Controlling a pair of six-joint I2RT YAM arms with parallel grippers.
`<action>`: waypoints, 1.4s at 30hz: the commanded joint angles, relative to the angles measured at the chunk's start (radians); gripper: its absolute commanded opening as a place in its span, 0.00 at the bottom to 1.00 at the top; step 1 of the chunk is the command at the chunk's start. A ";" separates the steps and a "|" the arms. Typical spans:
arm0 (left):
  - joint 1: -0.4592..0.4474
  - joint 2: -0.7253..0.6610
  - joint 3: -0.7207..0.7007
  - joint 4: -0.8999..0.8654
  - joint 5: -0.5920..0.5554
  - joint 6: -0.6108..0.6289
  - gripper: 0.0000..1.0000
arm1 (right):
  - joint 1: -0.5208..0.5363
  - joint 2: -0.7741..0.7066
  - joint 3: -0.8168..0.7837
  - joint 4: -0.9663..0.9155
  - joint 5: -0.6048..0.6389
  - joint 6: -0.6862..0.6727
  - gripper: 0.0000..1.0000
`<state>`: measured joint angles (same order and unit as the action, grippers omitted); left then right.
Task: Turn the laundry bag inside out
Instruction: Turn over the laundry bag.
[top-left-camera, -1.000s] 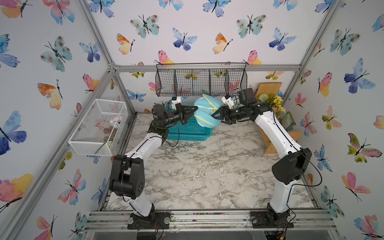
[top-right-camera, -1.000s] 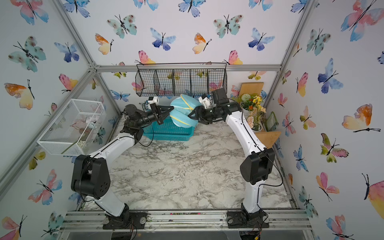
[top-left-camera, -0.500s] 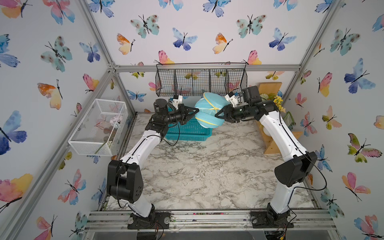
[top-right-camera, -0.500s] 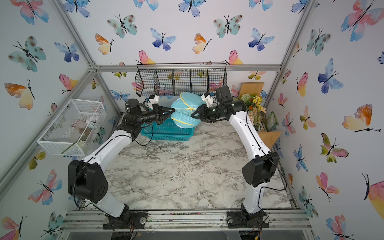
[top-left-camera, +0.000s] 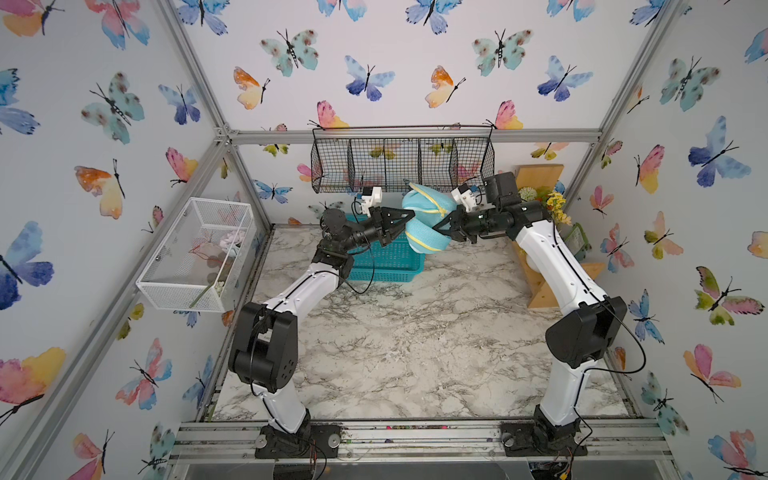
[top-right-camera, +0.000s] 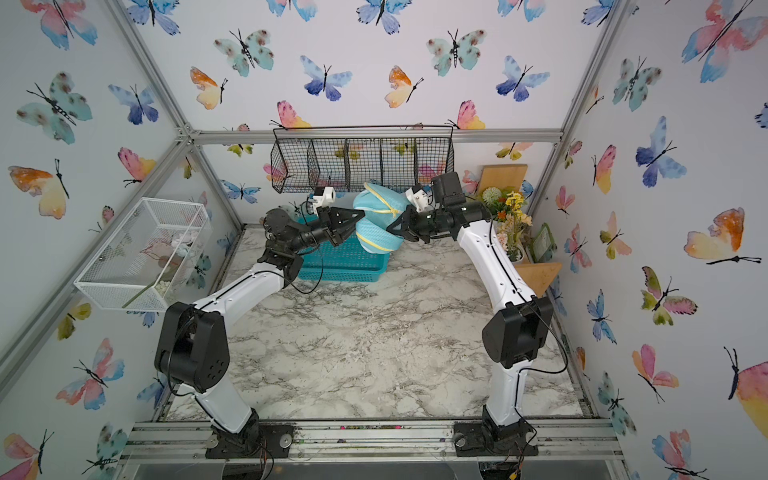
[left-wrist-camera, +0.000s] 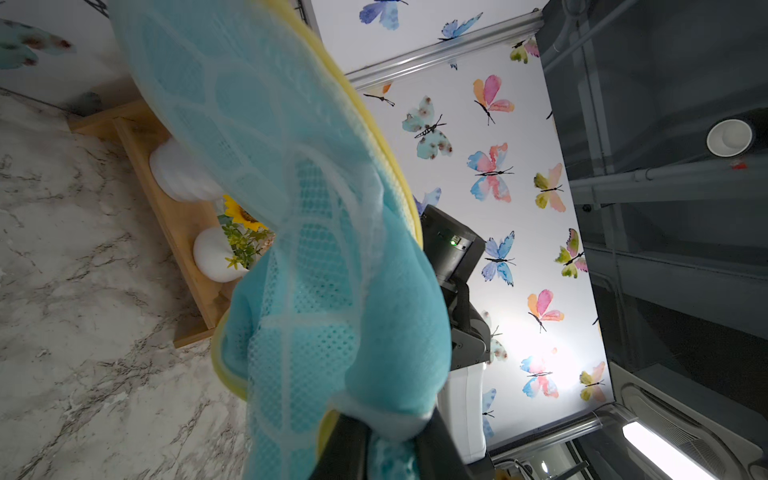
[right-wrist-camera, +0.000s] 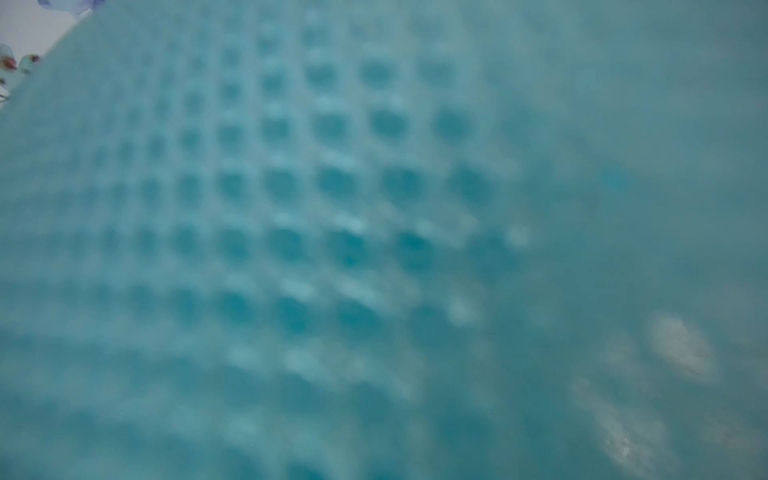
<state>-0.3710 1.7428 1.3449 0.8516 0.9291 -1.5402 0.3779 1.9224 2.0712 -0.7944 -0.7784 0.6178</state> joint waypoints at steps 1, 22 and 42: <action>-0.114 0.044 0.016 -0.116 0.196 0.037 0.19 | 0.081 0.004 0.030 0.192 -0.207 0.025 0.07; -0.060 0.082 0.367 -1.551 -0.194 1.010 0.00 | 0.073 -0.101 0.032 0.150 -0.204 -0.030 0.49; -0.015 -0.003 0.404 -1.501 -0.195 0.937 0.00 | 0.078 -0.303 -0.130 -0.029 0.346 -0.382 0.62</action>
<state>-0.3843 1.7687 1.7267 -0.6308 0.7200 -0.6060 0.4576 1.6249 1.9247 -0.8551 -0.5529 0.2802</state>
